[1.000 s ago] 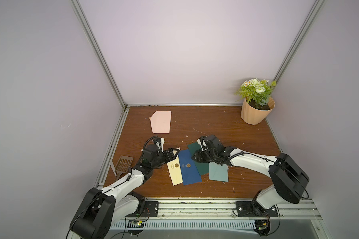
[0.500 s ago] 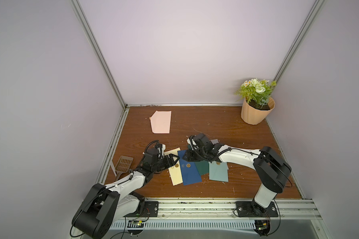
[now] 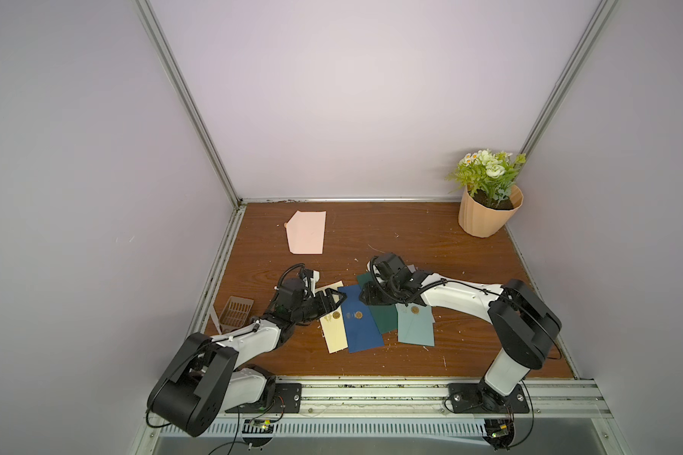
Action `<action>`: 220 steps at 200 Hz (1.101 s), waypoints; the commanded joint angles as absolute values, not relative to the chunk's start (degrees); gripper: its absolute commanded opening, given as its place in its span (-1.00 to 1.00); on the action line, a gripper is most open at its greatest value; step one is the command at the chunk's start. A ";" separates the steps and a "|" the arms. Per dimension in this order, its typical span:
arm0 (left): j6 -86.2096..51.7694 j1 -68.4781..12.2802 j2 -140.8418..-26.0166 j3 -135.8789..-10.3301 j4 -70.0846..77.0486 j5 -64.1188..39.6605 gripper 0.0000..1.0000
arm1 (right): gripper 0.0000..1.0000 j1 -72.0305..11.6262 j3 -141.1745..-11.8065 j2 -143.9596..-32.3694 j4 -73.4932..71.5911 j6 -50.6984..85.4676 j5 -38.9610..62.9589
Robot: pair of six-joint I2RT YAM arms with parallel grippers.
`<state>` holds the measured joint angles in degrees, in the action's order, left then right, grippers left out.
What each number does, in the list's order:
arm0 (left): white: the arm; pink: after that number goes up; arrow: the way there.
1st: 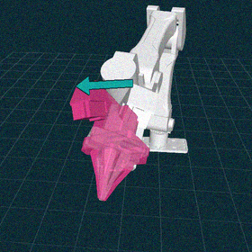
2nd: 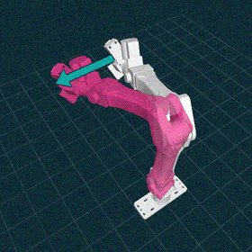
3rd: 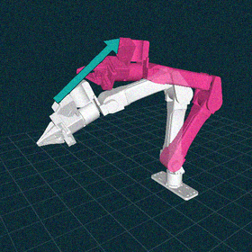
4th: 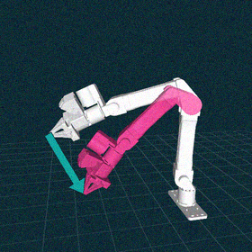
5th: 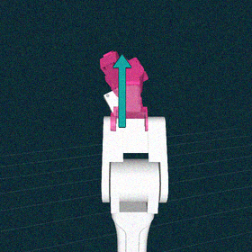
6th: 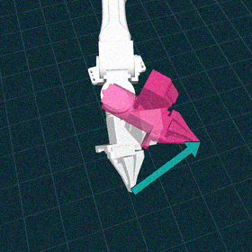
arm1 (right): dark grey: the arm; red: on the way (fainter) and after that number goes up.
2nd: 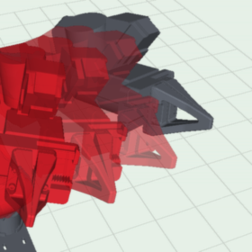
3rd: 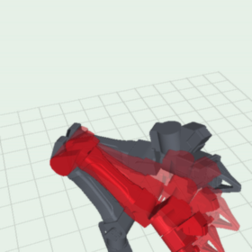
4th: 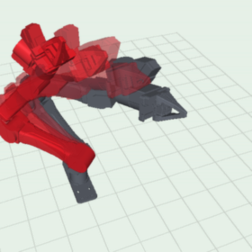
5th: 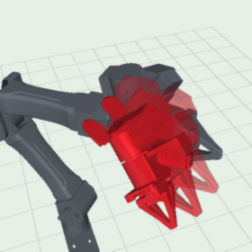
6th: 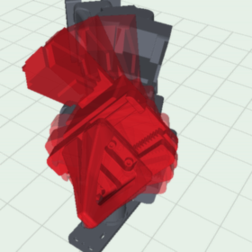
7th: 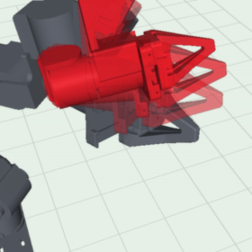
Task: Open the envelope
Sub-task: Pick up the envelope from the envelope.
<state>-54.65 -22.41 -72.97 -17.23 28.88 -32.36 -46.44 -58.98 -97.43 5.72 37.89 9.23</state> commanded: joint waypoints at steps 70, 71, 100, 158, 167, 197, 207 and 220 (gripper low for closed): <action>-53.73 -23.20 -77.13 -22.18 29.72 -31.48 0.50 | -0.06 -46.93 -54.12 -95.68 1.66 38.41 14.29; -53.67 -23.20 -77.19 -22.21 29.63 -31.43 0.50 | -0.06 -46.98 -54.09 -95.65 1.62 38.41 14.26; -52.83 -23.19 -79.02 -22.96 29.04 -30.98 0.50 | -0.05 -47.02 -53.26 -95.75 1.33 38.35 14.38; -51.03 -22.43 -83.74 -24.55 28.16 -29.61 0.49 | -0.05 -47.03 -51.70 -97.04 1.42 38.32 14.38; -50.58 -22.33 -84.56 -25.29 27.79 -29.70 0.48 | -0.05 -46.96 -51.59 -97.16 1.70 38.24 14.34; -49.96 -22.14 -85.78 -26.81 27.65 -29.27 0.47 | -0.04 -47.08 -50.86 -97.39 2.34 37.97 13.97; -49.73 -21.98 -85.91 -27.36 27.37 -29.08 0.48 | -0.04 -47.02 -50.54 -97.50 2.35 37.91 13.89; -49.29 -21.81 -86.17 -28.24 26.79 -29.00 0.48 | -0.02 -47.03 -50.29 -97.65 2.55 37.88 13.76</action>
